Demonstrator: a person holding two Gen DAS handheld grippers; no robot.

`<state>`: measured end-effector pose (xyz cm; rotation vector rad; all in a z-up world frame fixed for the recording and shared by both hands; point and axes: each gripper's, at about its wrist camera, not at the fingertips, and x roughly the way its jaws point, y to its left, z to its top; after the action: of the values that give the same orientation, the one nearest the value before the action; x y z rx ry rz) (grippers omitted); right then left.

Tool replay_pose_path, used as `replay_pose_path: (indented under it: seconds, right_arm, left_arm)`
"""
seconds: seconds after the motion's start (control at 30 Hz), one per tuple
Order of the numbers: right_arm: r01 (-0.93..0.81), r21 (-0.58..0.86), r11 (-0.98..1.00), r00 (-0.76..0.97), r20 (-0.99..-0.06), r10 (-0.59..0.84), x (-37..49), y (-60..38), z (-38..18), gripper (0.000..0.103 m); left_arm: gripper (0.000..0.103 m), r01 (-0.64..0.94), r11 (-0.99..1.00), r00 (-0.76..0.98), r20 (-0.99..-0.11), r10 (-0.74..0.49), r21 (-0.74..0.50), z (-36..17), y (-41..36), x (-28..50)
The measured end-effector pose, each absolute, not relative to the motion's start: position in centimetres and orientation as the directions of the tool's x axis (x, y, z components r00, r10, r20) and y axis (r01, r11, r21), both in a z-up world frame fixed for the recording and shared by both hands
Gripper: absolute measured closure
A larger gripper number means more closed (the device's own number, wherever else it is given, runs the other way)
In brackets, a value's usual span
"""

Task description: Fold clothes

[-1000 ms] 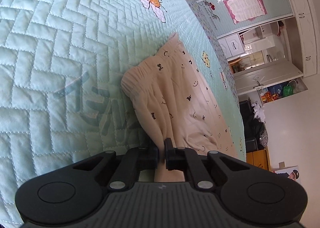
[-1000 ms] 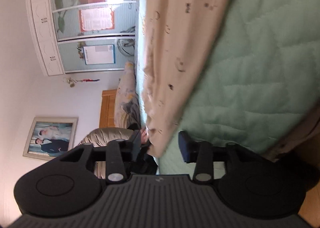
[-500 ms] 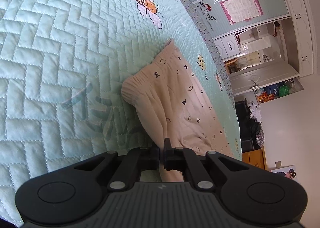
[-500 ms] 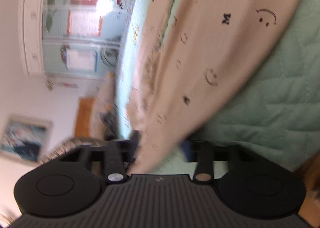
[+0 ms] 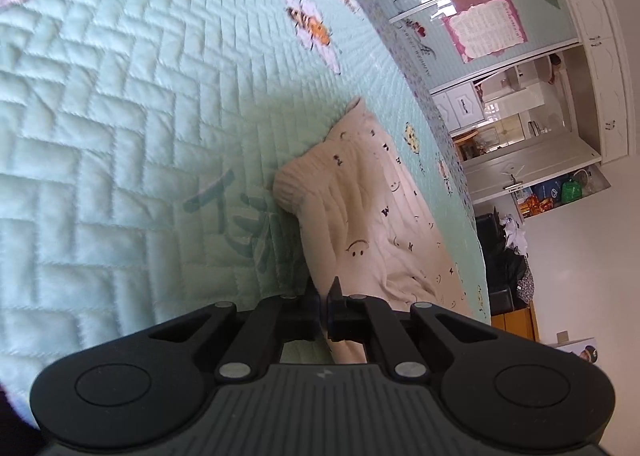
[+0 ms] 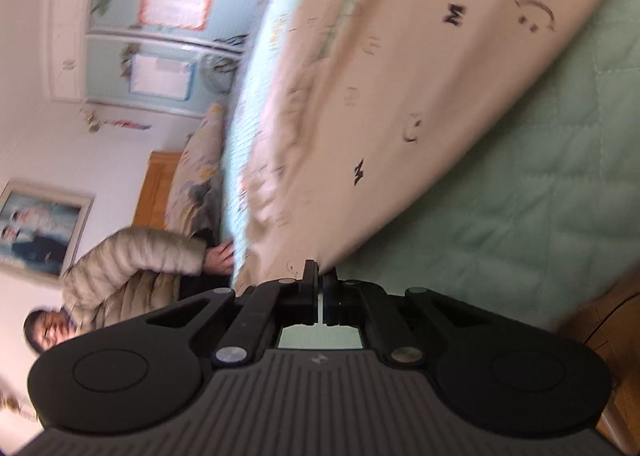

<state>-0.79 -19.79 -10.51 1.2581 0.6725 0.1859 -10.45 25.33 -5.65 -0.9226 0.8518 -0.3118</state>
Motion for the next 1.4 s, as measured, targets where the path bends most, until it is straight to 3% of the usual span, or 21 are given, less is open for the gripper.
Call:
replay_pose_path:
  seconds: [0.13,0.17,0.23,0.33,0.43,0.63,0.73,1.13,1.2,1.27,1.4]
  right_arm:
    - [0.256,0.914,0.315,0.787,-0.386,0.481,-0.8,-19.9,-11.6,0.097]
    - [0.273,0.922,0.276,0.788,-0.379,0.485,-1.2,-20.2,-12.3,0.103]
    - [0.305,0.931,0.199,0.79,-0.364,0.494,-1.9,-20.7,-13.8,0.103]
    - [0.274,0.916,0.293,0.779,-0.39,0.491,-2.4,-20.1,-12.4,0.099]
    - [0.288,0.925,0.25,0.778,-0.378,0.503,-2.5,-20.4,-13.0,0.099]
    - [0.229,0.915,0.333,0.793,-0.374,0.481,-4.0,-22.0,-11.1,0.07]
    - [0.251,0.914,0.317,0.84,-0.369,0.397,-6.0,-24.6,-10.7,0.059]
    - [0.391,0.906,0.163,0.918,-0.372,-0.136,-17.5,-39.0,-9.5,0.052]
    - [0.416,0.894,0.163,0.899,-0.379,-0.219,-18.9,-41.0,-9.0,0.044]
    - [0.433,0.888,0.152,0.884,-0.386,-0.266,-19.6,-42.8,-9.0,0.036]
    - [0.432,0.892,0.135,0.874,-0.377,-0.305,-20.5,-46.3,-9.6,0.036]
  left_arm:
    - [0.101,-0.155,0.582,0.626,-0.535,-0.567,-0.798,-6.5,26.1,-11.0]
    - [0.101,-0.173,0.573,0.62,-0.541,-0.569,-0.801,-6.9,26.2,-10.8]
    - [0.101,-0.181,0.556,0.621,-0.532,-0.575,-0.811,-7.1,26.4,-10.8]
    - [0.099,-0.161,0.563,0.625,-0.525,-0.578,-0.811,-6.7,26.2,-10.8]
    - [0.085,-0.162,0.546,0.634,-0.511,-0.58,-0.822,-6.5,26.5,-11.0]
    - [0.069,-0.19,0.505,0.667,-0.488,-0.563,-0.842,-6.0,28.9,-12.7]
    - [0.069,-0.173,0.503,0.664,-0.478,-0.575,-0.847,-5.5,28.9,-13.9]
    - [0.068,0.012,0.615,0.562,-0.504,-0.656,-0.788,-3.5,19.7,-16.1]
    - [0.068,-0.001,0.619,0.547,-0.519,-0.657,-0.785,-4.2,18.8,-16.4]
    - [0.068,-0.024,0.621,0.54,-0.533,-0.651,-0.783,-4.9,18.4,-16.4]
    - [0.068,-0.067,0.609,0.552,-0.537,-0.638,-0.791,-5.7,19.1,-16.4]
